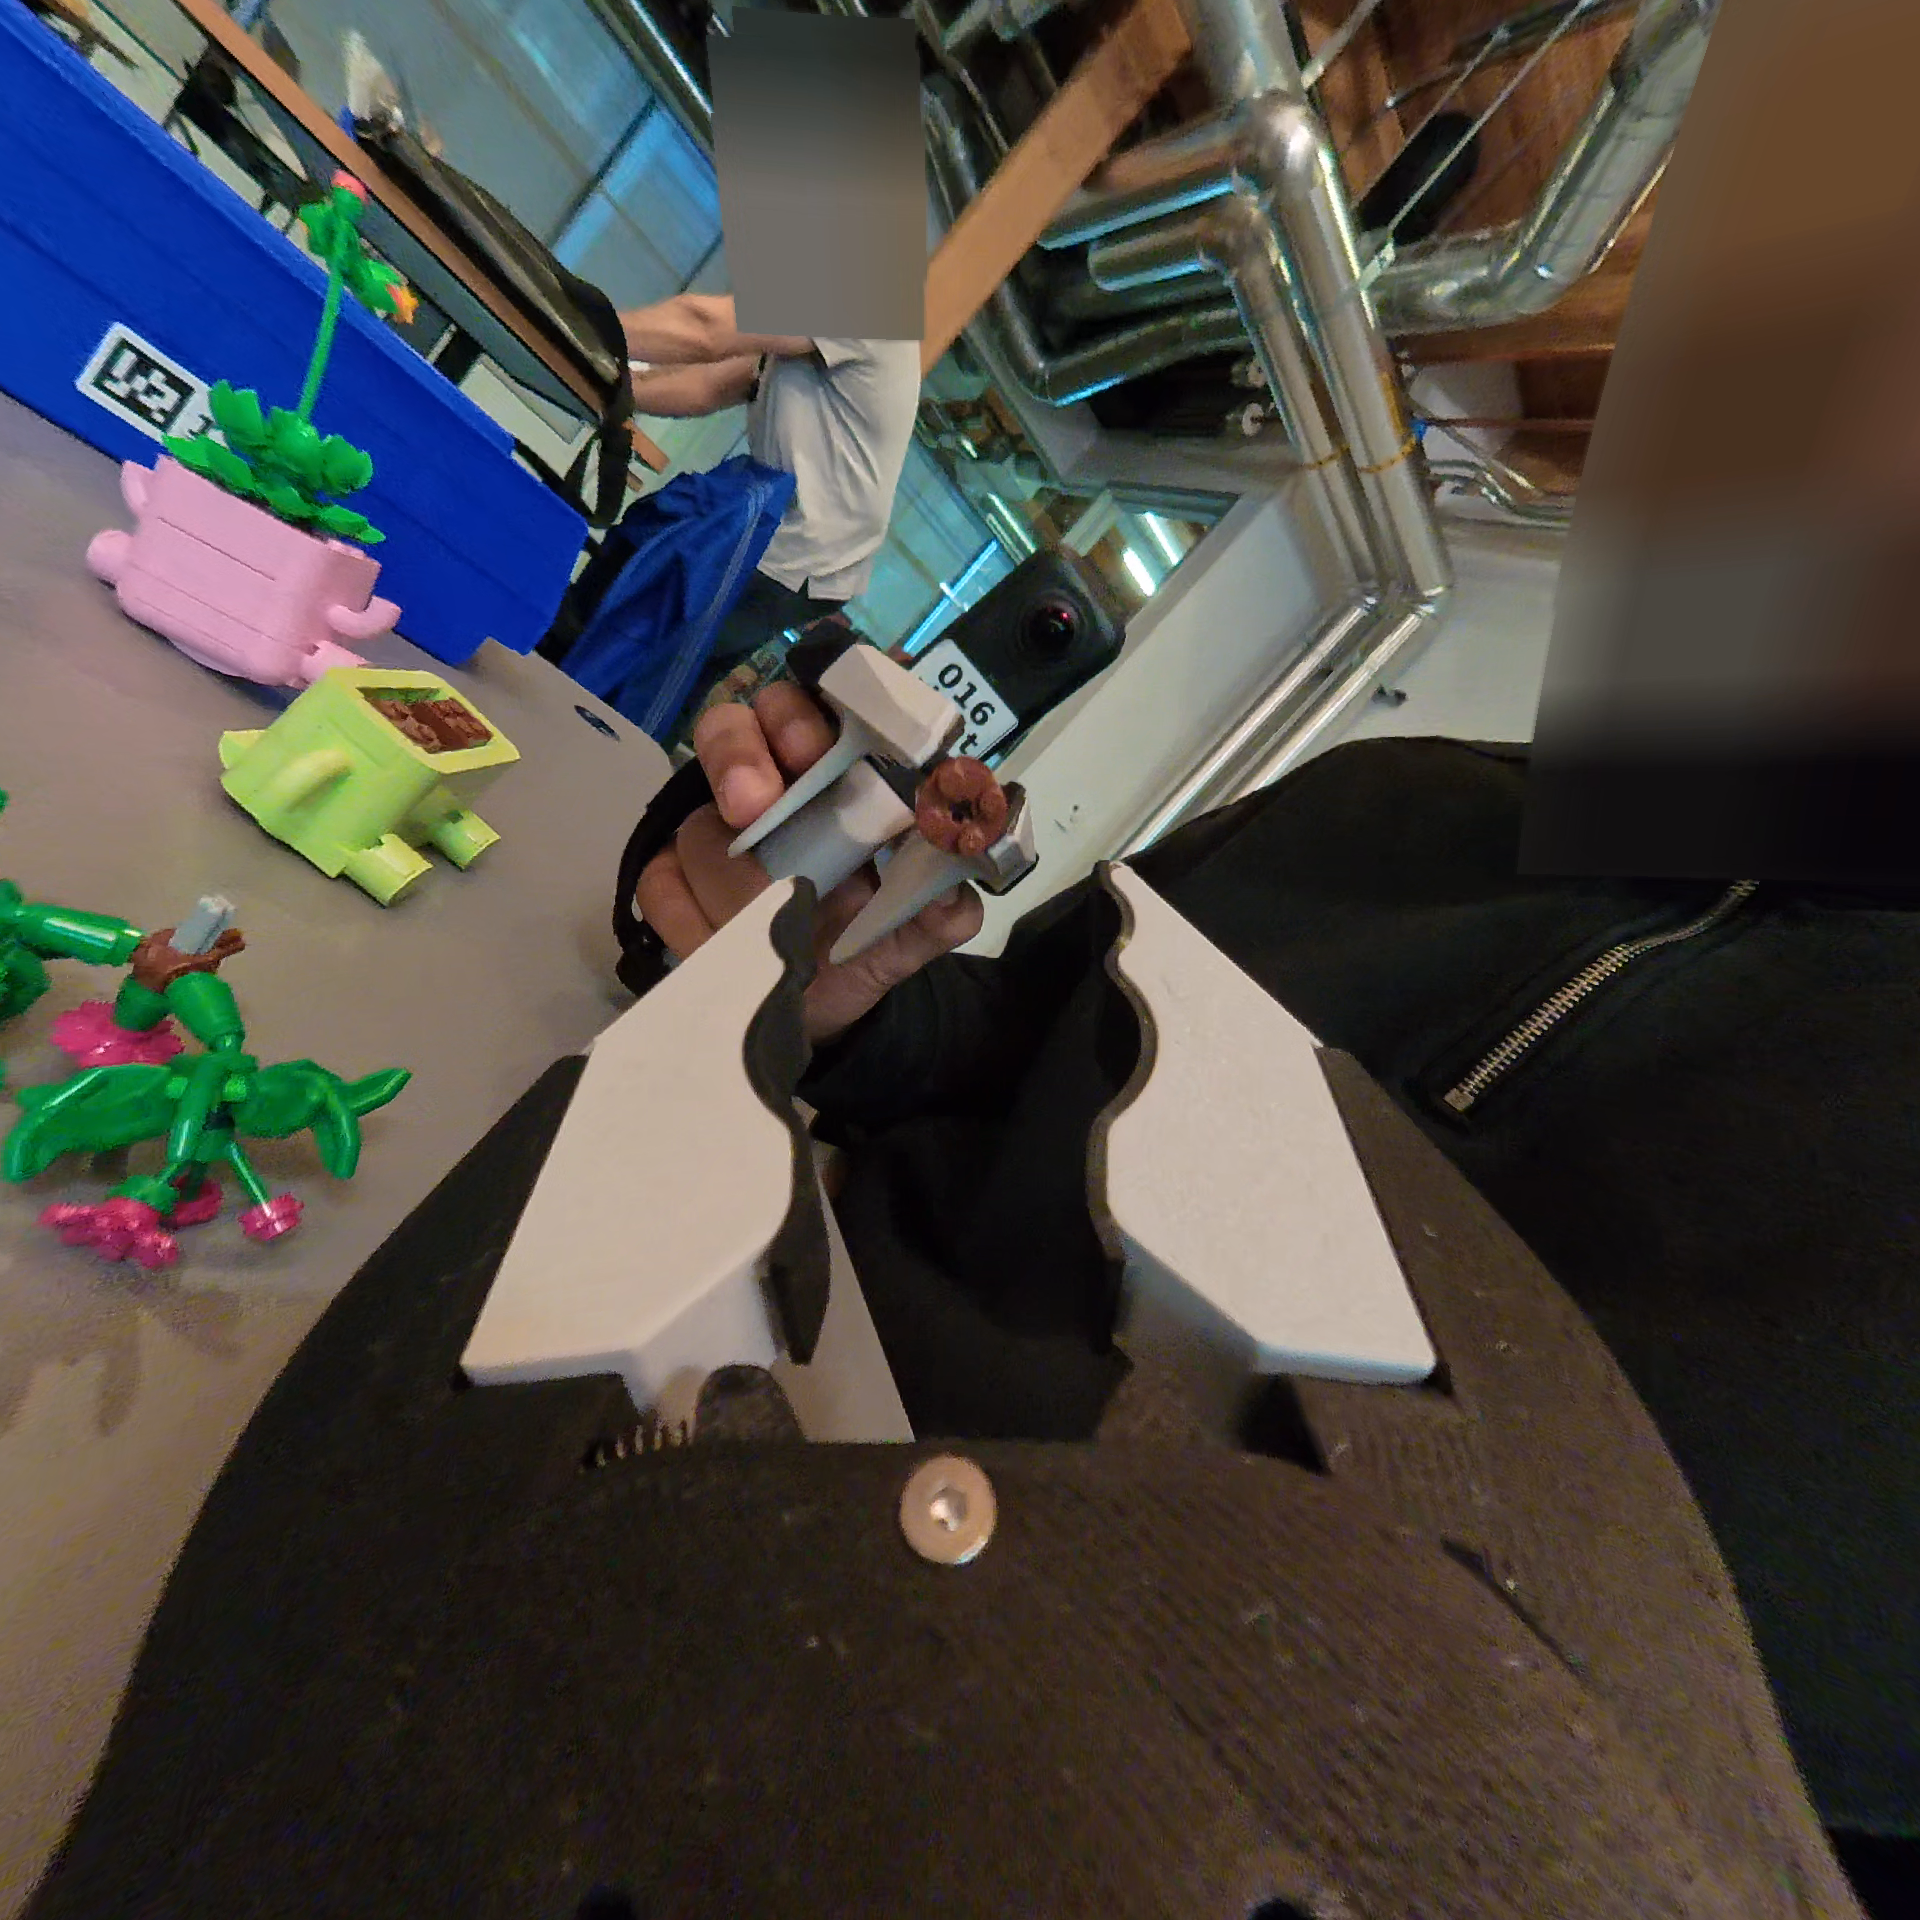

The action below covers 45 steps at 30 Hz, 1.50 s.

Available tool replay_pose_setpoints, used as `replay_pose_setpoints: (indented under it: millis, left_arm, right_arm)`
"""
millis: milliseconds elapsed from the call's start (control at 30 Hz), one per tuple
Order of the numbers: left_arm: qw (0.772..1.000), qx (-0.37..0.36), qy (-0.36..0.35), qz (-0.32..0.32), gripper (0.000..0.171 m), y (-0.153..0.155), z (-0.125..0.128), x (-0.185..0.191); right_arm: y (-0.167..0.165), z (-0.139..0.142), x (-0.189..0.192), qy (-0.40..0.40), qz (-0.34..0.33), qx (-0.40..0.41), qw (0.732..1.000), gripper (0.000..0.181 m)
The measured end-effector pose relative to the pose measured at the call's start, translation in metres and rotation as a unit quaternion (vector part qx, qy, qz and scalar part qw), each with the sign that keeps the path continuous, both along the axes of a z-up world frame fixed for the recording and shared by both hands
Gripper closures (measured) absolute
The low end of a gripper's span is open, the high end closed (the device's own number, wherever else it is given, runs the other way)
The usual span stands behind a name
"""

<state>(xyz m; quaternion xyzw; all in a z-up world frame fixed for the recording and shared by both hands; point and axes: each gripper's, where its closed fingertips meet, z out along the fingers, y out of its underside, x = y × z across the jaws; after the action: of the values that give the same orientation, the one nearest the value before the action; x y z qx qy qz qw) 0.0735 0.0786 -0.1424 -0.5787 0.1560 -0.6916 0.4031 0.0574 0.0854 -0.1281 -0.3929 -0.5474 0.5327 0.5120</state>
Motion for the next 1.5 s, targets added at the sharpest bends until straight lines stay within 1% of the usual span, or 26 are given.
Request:
replay_pose_setpoints:
  millis: [100,133,233,333,433,533,800,833,900,1167,1367,1500]
  left_arm:
    - [1.000,0.009,0.016,-0.005,0.129,0.001,-0.002,0.012]
    - [1.000,0.009,0.020,-0.009,0.130,0.002,-0.003,0.016]
    - [0.999,0.016,0.028,-0.011,0.142,0.003,-0.004,0.021]
    - [1.000,0.019,0.024,0.003,0.148,0.006,-0.003,0.017]
    - [0.999,0.020,0.011,0.023,0.155,0.011,0.000,0.010]
    - [0.999,0.023,0.009,0.042,0.158,0.014,0.002,0.004]
    - [0.999,0.023,0.007,0.048,0.152,0.015,0.002,0.002]
    - [0.998,0.022,0.009,0.050,0.153,0.015,0.001,0.002]
    - [0.998,0.016,0.014,0.056,0.161,0.018,-0.001,0.001]
    - [0.999,-0.002,-0.003,0.052,0.161,0.021,0.000,-0.001]
    - [0.999,-0.009,-0.013,0.045,0.152,0.021,0.001,-0.002]
    - [0.999,-0.008,-0.007,0.044,0.151,0.020,-0.001,0.000]
  right_arm:
    - [-0.004,-0.006,0.007,-0.015,0.012,-0.004,1.000,0.168]
    - [-0.003,-0.007,0.009,-0.018,0.010,-0.001,1.000,0.167]
    - [0.000,-0.009,0.014,-0.020,-0.004,0.007,1.000,0.168]
    - [0.005,-0.008,0.017,-0.019,-0.014,0.007,1.000,0.167]
    - [0.007,-0.009,0.017,-0.021,-0.010,-0.003,1.000,0.167]
    - [0.007,-0.011,0.015,-0.026,-0.011,0.001,1.000,0.167]
    - [0.006,-0.018,0.009,-0.043,-0.022,0.030,0.998,0.167]
    - [0.006,-0.018,0.009,-0.043,-0.025,0.034,0.998,0.167]
    - [0.006,-0.019,0.008,-0.044,-0.028,0.041,0.998,0.167]
    - [0.009,-0.017,0.006,-0.037,-0.072,0.091,0.993,0.167]
    - [0.012,-0.016,0.007,-0.035,-0.077,0.080,0.993,0.167]
    - [0.014,-0.014,0.008,-0.028,-0.079,0.072,0.994,0.167]
